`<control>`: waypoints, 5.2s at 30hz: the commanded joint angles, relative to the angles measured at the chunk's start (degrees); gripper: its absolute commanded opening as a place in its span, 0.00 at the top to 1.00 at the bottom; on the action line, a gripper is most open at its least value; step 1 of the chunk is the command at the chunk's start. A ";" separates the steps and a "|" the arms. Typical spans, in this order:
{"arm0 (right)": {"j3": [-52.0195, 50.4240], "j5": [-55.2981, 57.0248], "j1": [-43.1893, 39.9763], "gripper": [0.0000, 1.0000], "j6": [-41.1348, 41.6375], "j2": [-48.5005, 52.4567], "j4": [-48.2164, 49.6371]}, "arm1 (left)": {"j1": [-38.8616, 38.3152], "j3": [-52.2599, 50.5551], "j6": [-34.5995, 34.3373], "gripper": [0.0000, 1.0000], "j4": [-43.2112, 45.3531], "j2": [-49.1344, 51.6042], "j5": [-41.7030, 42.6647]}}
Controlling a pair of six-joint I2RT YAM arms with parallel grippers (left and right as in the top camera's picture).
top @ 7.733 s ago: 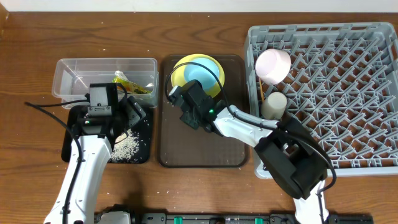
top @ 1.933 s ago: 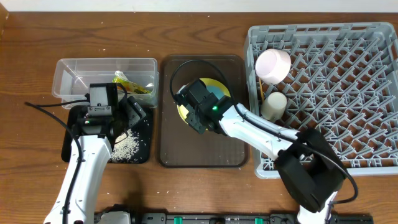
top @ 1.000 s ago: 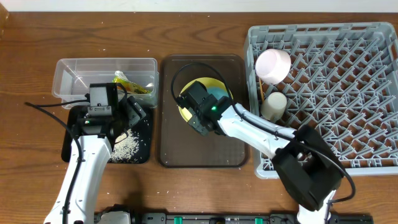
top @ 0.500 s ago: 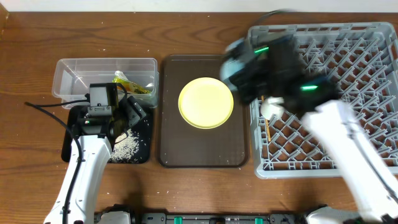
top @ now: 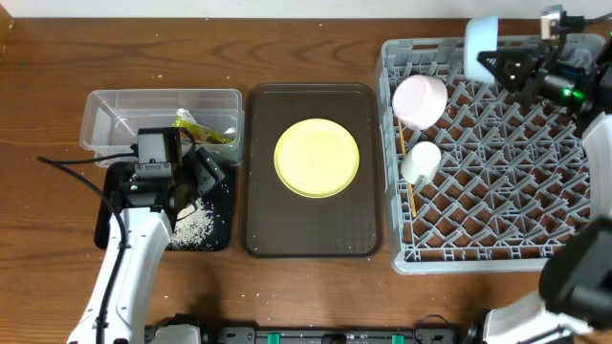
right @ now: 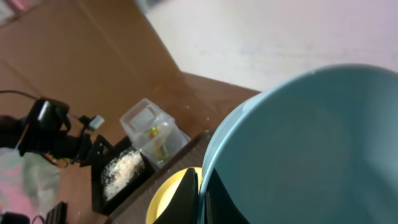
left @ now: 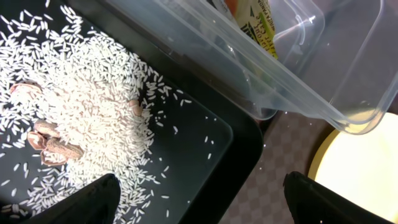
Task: Sort waste into correct bins and load items into the dishwasher rack
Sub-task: 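Carry the blue bowl to the rack's back-right area and lower it, then release the blue bowl in the rack and raise the right gripper, then move the right gripper left to the yellow plate's rim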
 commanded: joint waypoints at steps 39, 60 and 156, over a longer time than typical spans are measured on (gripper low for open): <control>0.07 -4.46 -1.90 0.89 31.28 21.92 28.04 | 0.20 -0.28 -0.28 0.13 -0.15 -0.37 -0.66; 0.07 -2.67 -8.35 0.43 43.32 21.88 22.69 | 0.20 -0.28 -0.28 0.13 -0.28 -0.37 -0.66; 2.47 82.90 63.06 0.70 18.84 2.97 -27.74 | 0.20 -0.28 -0.28 0.13 -0.24 -0.37 -0.68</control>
